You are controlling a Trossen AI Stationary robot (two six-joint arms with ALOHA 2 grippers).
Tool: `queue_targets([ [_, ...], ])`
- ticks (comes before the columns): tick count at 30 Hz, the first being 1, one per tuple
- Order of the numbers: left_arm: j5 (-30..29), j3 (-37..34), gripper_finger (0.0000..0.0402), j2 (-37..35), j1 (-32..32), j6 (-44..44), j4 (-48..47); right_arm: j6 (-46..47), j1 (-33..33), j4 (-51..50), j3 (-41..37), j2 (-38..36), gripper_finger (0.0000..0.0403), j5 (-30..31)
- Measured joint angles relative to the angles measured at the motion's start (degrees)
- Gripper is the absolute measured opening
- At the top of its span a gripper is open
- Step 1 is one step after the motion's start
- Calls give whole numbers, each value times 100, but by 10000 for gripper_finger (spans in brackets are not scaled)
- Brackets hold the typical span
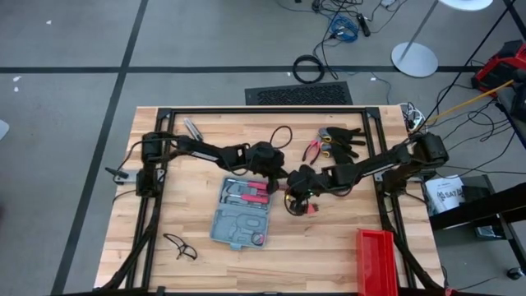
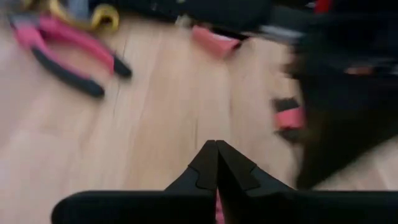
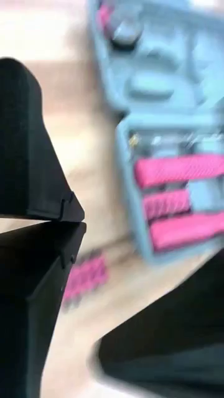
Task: Prefit tool cases
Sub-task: Put the pink terminal block into the gray prefit tool case
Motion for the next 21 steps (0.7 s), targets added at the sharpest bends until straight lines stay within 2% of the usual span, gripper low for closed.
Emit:
queue_targets([
  [4, -257, 2, 13, -615, 2, 396, -601, -617, 45, -586, 0, -158, 0, 845],
  [6, -487, 2, 15, -998, 2, 666, -968, -959, 5, -636, 0, -159, 0, 985],
  [9, -737, -2, 16, -1572, -15, 962, -1295, -1532, -167, -586, 7, -89, 9, 656],
  [13, -887, -84, 16, -2362, -31, 1327, -1363, -1781, -440, -525, 4, -39, 48, 107],
  [21, -911, -352, 17, -3541, -42, 1861, -1908, -1973, -580, -115, 7, 395, 148, -94],
])
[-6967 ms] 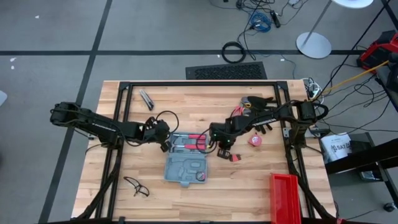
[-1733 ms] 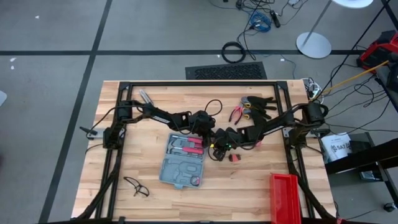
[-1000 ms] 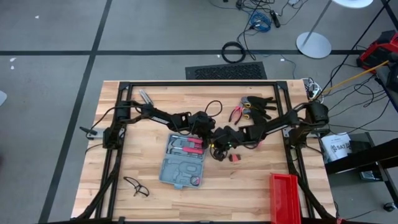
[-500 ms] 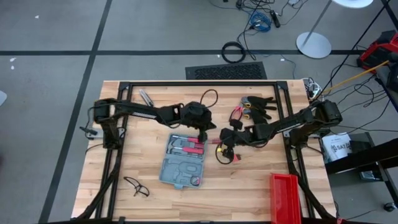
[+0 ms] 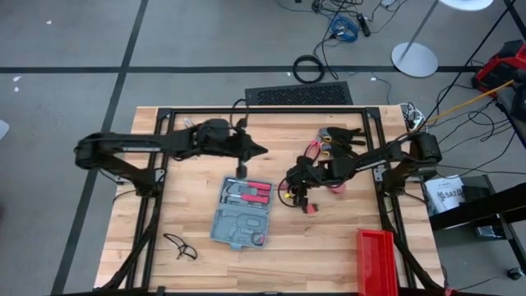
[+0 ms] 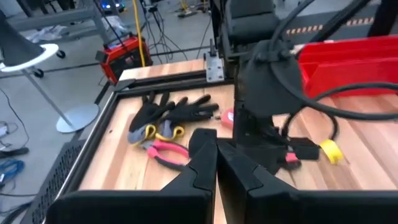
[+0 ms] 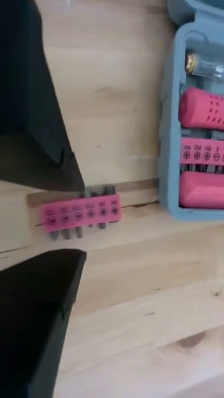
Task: Prefit tool cases
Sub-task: Put the pink terminal block into the gray prefit tool case
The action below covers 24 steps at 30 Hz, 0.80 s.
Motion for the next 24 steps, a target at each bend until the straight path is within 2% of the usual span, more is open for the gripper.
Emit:
queue_targets([
  [5, 10, -352, 17, -514, -24, -1, -79, -111, -48, 418, 2, 370, 174, -2],
  [10, 19, -647, 18, -802, -43, -12, -136, -113, -187, 475, 28, 799, 169, -140],
  [14, 17, -819, 18, -853, -44, -134, -145, 46, -250, 545, 52, 1031, 141, -442],
  [18, -1, -1014, 18, -845, -44, -163, -87, 253, -272, 532, 52, 1025, 71, -533],
  [24, -410, -1054, 18, -848, -42, -291, -162, 457, -291, 479, 138, 990, 71, -700],
])
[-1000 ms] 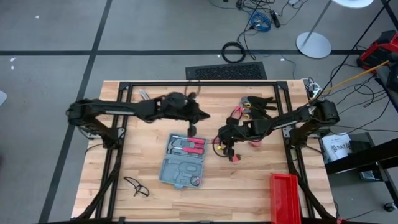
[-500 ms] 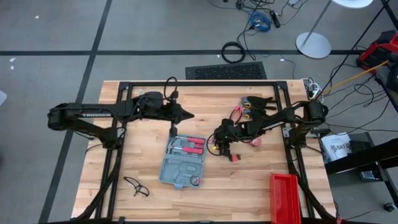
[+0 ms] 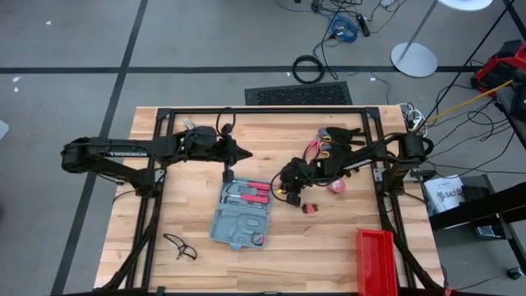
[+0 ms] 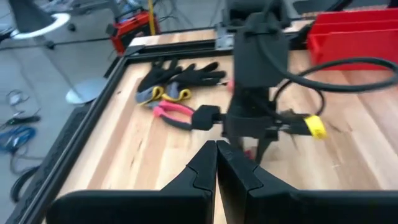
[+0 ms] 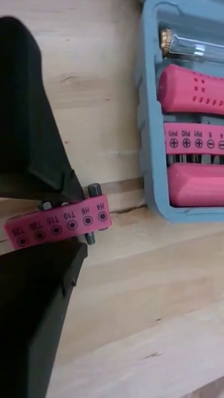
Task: Prefit tool cases
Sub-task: Put the pink terminal block into the gray prefit tool case
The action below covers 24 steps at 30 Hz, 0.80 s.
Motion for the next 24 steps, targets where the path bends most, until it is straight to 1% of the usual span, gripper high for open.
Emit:
queue_targets([
  [3, -300, -1, 18, -36, -2, -102, -183, 40, 0, -321, 184, -204, 71, 31],
  [5, -523, -2, 18, -79, -2, -174, -429, 102, 9, -860, 384, -348, 71, 221],
  [8, -812, -4, 18, -148, -2, -292, -789, 350, 7, -1408, 925, -462, 71, 315],
  [12, -1102, -7, 18, -256, -2, -639, -1304, 356, 78, -1956, 1644, -335, 71, 730],
  [14, -1172, -107, 18, -305, -1, -791, -1538, 364, 158, -1955, 2005, -183, 71, 876],
  [17, -1197, -382, 18, -371, -1, -957, -1763, 550, 232, -1866, 2601, 209, 71, 880],
  [20, -1197, -782, 18, -571, -22, -1187, -1770, 709, 317, -1961, 3224, 838, 71, 896],
  [24, -1209, -1311, 18, -967, -26, -1372, -1697, 771, 401, -2186, 4252, 1643, 71, 942],
])
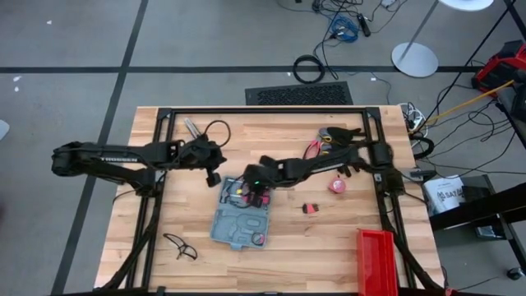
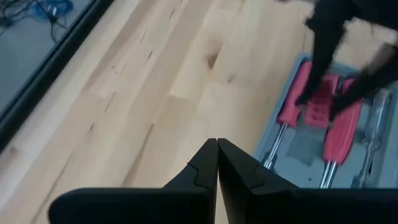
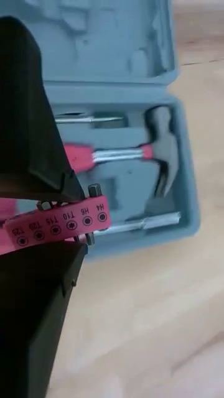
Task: Prefit tool cases
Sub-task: Put the pink terminal block into the gray prefit tool case
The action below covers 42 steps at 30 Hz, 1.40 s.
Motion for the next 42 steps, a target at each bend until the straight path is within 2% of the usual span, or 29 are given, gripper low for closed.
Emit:
queue_targets([
  [6, -25, -587, 18, -661, -2, -223, 134, 92, 2, -1092, 1346, 994, 71, 82],
  [10, -33, -856, 18, -1025, -2, -310, 170, 142, 28, -1507, 1786, 1254, 71, 109],
  [23, -124, -1674, 18, -1477, -2, -611, 869, 495, 145, -1613, 1877, 1265, 71, -184],
  [32, -137, -1698, 18, -1486, -4, -608, 1115, 464, 196, -1811, 2276, 1267, 71, 59],
  [42, -137, -1698, 18, -1486, -4, -607, 1107, 906, 414, -1867, 2270, 1338, 71, 127],
])
